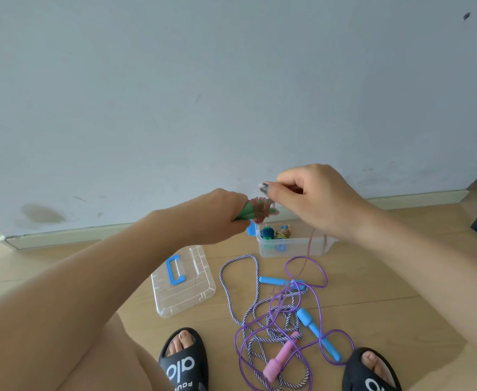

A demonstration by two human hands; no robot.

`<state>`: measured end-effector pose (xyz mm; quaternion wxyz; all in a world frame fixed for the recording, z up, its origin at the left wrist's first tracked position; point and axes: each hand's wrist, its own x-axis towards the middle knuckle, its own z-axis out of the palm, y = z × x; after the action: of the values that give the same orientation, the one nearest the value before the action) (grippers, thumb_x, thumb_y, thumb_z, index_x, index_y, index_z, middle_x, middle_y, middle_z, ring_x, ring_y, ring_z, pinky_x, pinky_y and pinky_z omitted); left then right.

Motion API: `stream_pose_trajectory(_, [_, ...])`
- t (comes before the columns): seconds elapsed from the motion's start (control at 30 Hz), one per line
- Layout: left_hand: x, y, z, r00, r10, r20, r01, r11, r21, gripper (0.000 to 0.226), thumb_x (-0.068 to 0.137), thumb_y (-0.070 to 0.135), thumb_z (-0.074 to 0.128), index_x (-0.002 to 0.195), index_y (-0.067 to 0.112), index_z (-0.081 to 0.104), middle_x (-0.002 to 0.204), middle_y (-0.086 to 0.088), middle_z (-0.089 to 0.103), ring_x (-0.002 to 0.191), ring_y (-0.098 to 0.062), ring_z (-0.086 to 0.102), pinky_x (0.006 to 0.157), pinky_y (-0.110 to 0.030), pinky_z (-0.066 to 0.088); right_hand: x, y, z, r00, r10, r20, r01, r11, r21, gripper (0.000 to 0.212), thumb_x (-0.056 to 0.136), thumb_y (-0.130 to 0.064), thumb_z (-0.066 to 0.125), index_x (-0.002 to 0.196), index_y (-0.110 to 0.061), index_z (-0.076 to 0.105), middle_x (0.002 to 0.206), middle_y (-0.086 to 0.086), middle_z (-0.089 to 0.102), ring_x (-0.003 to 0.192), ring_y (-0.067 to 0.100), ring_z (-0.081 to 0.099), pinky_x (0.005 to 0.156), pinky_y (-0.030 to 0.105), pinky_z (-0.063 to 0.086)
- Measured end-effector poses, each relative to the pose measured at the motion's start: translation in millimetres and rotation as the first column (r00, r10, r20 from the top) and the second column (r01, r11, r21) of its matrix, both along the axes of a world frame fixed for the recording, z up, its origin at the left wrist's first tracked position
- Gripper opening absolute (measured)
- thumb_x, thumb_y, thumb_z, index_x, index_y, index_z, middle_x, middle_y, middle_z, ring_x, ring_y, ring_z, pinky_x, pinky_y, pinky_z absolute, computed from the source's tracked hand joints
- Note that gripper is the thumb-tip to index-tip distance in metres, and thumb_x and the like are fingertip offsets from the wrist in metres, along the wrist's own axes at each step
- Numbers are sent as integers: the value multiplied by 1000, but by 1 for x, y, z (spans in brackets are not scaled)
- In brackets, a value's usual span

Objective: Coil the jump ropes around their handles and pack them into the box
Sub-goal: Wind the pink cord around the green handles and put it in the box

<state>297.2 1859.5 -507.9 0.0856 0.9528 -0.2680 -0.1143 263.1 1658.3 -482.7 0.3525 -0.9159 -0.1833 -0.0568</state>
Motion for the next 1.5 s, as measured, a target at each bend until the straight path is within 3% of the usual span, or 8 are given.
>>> stream_pose_trajectory(0.3, [-17,-11,8,973,-176,149,184,982,-41,28,96,38,55,79,20,44,59,6,43,52,-10,44,51,-30,34,20,-4,-8,970,21,-242,4,995,101,55,96,-43,59,58,-14,31,59,4,26,56,16,23,56,31,21])
stream_pose_trajectory(0.4, [-25,-16,10,968,-199,150,223,960,-168,27,91,31,60,74,15,46,53,4,42,48,-13,40,48,-23,32,20,-1,-17,892,115,-438,38,944,327,48,98,-33,59,61,-10,40,56,5,34,48,18,32,51,25,29])
stream_pose_trajectory(0.53, [-28,-16,23,995,-91,-43,61,888,-456,18,78,28,53,80,10,54,61,-2,51,55,-11,41,55,-29,38,20,8,-33,826,79,-558,147,925,350,41,94,6,41,58,-15,41,46,-8,36,40,8,30,40,19,26])
stream_pose_trajectory(0.67, [-22,-11,27,938,-10,-347,-215,769,-602,19,82,27,53,87,9,57,73,-5,62,60,-15,51,59,-34,44,16,18,-45,794,-25,-607,240,931,275,38,96,-19,37,58,-21,30,51,-3,24,45,13,16,42,21,14])
stream_pose_trajectory(0.9, [-1,13,16,980,139,-144,-174,946,-272,17,100,27,47,93,16,58,71,15,60,62,-8,55,58,-23,43,-1,22,-45,875,-112,-471,184,977,108,52,103,-36,37,55,-18,31,44,-10,29,44,13,27,49,24,24])
stream_pose_trajectory(1.07, [13,28,0,986,163,-44,-164,986,-31,25,101,32,43,96,12,56,95,-5,67,76,-24,62,67,-37,51,-17,24,-37,958,-49,-282,33,998,-62,50,99,-41,45,59,-14,31,52,-3,27,51,14,23,50,31,22])
stream_pose_trajectory(1.33, [-9,0,-3,979,-192,62,184,976,120,17,102,33,41,92,20,37,74,3,44,74,-26,51,67,-37,40,5,9,-4,995,-91,-49,94,994,56,54,98,-34,54,55,-16,28,42,-7,25,47,12,24,46,24,21])
stream_pose_trajectory(1.5, [-21,-8,9,926,-323,198,306,945,111,20,103,40,38,99,21,41,74,8,42,69,-23,45,65,-35,38,27,-10,-9,979,-38,-202,58,994,98,57,95,-43,60,62,-6,32,60,4,24,57,16,21,52,30,18])
